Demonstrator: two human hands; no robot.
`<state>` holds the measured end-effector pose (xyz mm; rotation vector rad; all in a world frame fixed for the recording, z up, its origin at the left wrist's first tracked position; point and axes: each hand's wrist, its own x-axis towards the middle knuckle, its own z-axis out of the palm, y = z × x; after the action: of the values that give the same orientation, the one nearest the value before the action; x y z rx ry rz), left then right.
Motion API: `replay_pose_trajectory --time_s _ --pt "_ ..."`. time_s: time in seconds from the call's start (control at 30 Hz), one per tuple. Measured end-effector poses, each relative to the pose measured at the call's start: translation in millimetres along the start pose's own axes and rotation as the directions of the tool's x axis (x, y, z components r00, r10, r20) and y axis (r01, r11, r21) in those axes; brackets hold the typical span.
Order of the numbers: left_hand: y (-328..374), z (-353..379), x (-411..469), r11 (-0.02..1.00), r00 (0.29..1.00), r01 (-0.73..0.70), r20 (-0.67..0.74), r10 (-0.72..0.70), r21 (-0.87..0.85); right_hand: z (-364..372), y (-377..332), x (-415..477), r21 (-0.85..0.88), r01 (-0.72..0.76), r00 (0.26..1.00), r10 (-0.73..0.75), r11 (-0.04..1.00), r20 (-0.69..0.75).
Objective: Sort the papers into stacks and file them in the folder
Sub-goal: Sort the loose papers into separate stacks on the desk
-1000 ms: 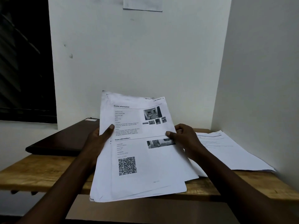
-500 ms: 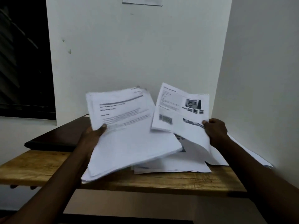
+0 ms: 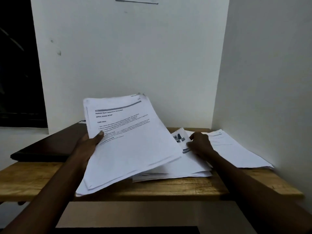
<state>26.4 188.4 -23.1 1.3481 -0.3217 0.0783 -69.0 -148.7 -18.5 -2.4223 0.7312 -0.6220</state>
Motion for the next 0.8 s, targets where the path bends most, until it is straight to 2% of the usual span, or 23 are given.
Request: replay_pose_trajectory --time_s 0.07,0.13,0.2,0.23,0.3,0.37,0.43,0.57,0.8 --pt "-1.8 -0.1 0.9 1.0 1.0 0.021 0.023 -0.021 -0.015 4.5 3.4 0.2 -0.102 0.007 1.0 -0.005 0.995 0.012" --pt "-2.7 1.9 0.4 0.999 0.998 0.037 0.043 -0.036 -0.024 5.5 3.0 -2.6 -0.103 0.07 0.996 -0.075 0.992 -0.05" --pt "-1.3 5.7 -3.8 0.999 0.999 0.027 0.046 -0.026 -0.025 7.6 -5.0 -13.1 0.083 0.162 0.971 -0.144 0.983 -0.189" --pt "-0.2 7.8 -6.7 0.999 0.998 0.021 0.055 -0.02 -0.029 7.3 -12.5 -22.1 0.246 0.186 0.971 -0.139 0.951 -0.196" --pt "0.2 8.3 -9.0 0.998 0.997 0.031 0.066 -0.028 -0.045 10.5 -30.4 -43.7 0.586 0.133 0.989 -0.146 0.8 -0.025" --pt "0.2 7.4 -9.6 0.996 0.995 0.046 0.087 -0.039 -0.075 16.3 -39.9 -59.2 0.719 0.073 0.968 -0.222 0.691 0.115" --pt "1.1 7.5 -9.2 0.996 0.994 0.035 0.101 -0.027 -0.082 18.5 -42.4 -68.1 0.706 0.121 0.959 -0.265 0.698 0.098" --pt "2.4 9.6 -10.3 0.996 0.99 0.015 0.14 -0.002 -0.091 15.9 -38.1 -73.4 0.561 0.262 0.954 -0.3 0.785 -0.027" --pt "3.9 9.1 -11.5 0.994 0.988 0.013 0.156 0.003 -0.106 15.8 -40.9 -75.8 0.554 0.252 0.957 -0.29 0.793 -0.02"
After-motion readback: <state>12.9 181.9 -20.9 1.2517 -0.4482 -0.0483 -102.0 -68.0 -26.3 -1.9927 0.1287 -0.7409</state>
